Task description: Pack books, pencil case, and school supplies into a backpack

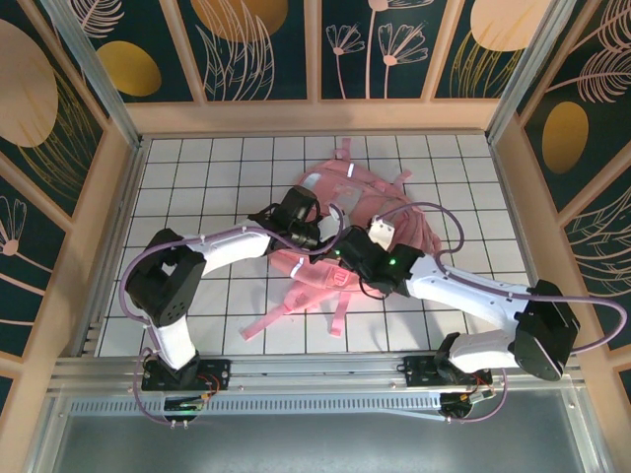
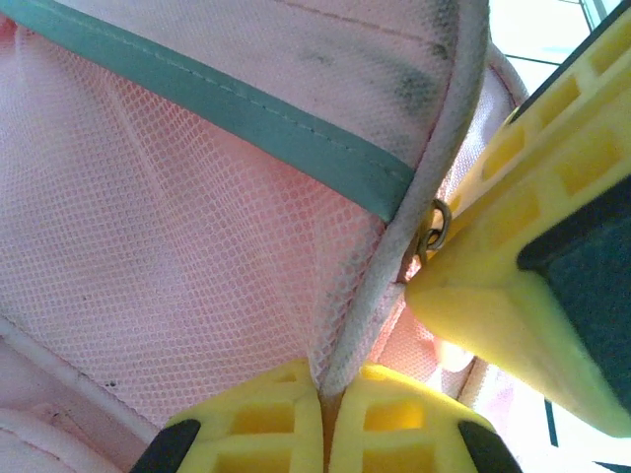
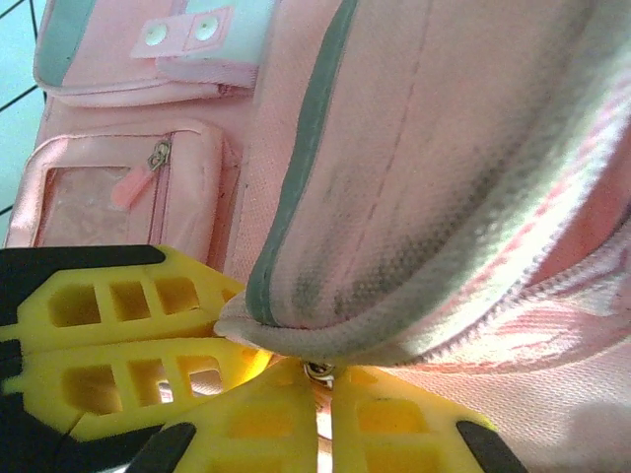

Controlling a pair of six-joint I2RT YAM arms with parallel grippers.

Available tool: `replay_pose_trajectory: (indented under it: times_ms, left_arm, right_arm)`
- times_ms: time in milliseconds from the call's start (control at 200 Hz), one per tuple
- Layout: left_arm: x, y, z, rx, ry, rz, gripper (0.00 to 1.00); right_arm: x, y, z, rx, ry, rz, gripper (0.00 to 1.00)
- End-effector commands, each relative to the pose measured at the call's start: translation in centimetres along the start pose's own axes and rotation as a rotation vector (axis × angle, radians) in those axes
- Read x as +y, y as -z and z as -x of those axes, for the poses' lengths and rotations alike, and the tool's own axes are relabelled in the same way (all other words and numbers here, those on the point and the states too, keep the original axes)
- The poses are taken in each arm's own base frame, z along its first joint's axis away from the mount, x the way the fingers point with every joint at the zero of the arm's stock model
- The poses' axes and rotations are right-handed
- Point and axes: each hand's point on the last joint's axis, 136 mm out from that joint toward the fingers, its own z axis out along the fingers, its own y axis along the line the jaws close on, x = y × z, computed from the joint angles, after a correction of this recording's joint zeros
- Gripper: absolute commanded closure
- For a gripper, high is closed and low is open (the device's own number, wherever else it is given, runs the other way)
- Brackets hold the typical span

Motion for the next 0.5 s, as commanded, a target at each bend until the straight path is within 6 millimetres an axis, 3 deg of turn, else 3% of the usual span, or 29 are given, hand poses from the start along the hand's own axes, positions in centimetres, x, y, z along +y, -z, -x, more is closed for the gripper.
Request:
replay_pose_trajectory:
  times_ms: [0,125,295,495]
  left_arm:
    - [1.6,1.4,-0.5,0.032,-0.007,0.084,1.00]
    - [3.0,2.0,-1.5,0.057,0.002,0.124,1.00]
    - [3.5,3.1,-2.1,0.067,-0.061,0.148,1.00]
    - [2.4,4.3,-3.3,0.096,-0.242,0.155,1.00]
  right_arm:
    - [-4.2,1.6,1.3,-0.048,-0.012,-0.160,1.00]
    - [-4.9,2.6,1.8,-0.055,0.000,-0.169,1.00]
    - [-7.6,2.5,1.9,-0.054,0.010,-0.200,1.00]
    - [-6.5,2.7,4.2,0.000,0.024,0.023,0.99]
